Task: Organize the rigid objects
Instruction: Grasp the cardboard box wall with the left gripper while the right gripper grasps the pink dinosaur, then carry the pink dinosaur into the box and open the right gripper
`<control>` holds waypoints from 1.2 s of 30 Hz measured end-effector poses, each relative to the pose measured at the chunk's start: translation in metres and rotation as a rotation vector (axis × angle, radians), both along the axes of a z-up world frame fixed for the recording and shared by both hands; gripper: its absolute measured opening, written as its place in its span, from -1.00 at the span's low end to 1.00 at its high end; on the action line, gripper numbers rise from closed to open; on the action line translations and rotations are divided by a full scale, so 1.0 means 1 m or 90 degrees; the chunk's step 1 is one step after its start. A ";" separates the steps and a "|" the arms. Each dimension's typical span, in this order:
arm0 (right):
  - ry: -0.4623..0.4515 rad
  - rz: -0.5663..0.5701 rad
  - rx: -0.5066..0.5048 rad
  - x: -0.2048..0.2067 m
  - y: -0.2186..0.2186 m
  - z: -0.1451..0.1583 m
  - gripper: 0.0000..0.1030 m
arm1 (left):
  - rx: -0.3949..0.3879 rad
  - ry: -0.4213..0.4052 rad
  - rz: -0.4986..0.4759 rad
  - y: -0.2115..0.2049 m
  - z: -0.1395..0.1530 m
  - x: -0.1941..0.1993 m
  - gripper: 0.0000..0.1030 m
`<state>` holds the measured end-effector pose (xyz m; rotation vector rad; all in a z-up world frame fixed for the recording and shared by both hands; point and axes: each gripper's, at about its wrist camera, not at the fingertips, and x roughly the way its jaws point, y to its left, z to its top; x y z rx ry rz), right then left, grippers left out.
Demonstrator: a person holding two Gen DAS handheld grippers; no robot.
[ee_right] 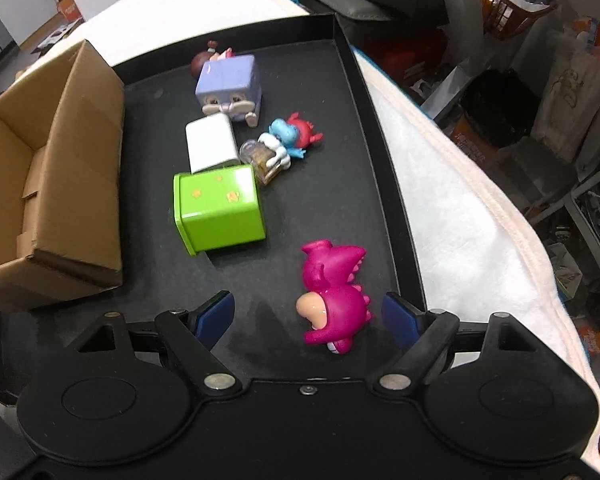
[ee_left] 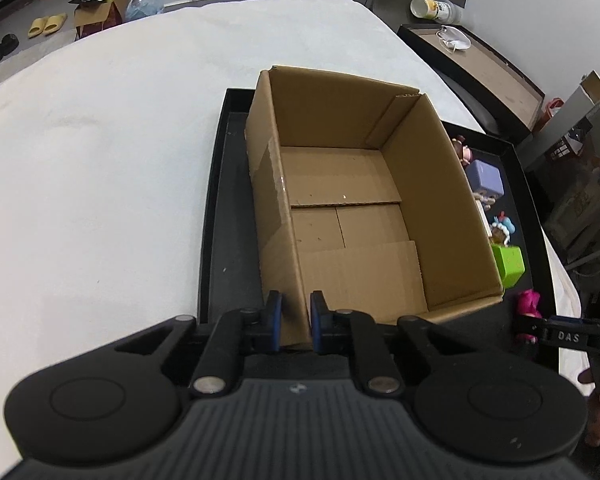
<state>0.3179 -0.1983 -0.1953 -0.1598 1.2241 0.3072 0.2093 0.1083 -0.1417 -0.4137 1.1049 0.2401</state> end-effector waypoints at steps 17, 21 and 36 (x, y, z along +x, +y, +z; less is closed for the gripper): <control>0.008 0.022 0.020 -0.018 0.005 -0.003 -0.22 | -0.007 -0.031 -0.016 0.006 0.004 -0.034 -0.79; -0.009 0.029 0.031 -0.023 0.005 0.014 -0.22 | -0.007 -0.039 -0.016 0.006 0.004 -0.035 -0.80; -0.081 0.079 0.067 -0.032 0.029 0.078 -0.22 | 0.002 -0.049 0.002 0.010 0.000 -0.041 -0.81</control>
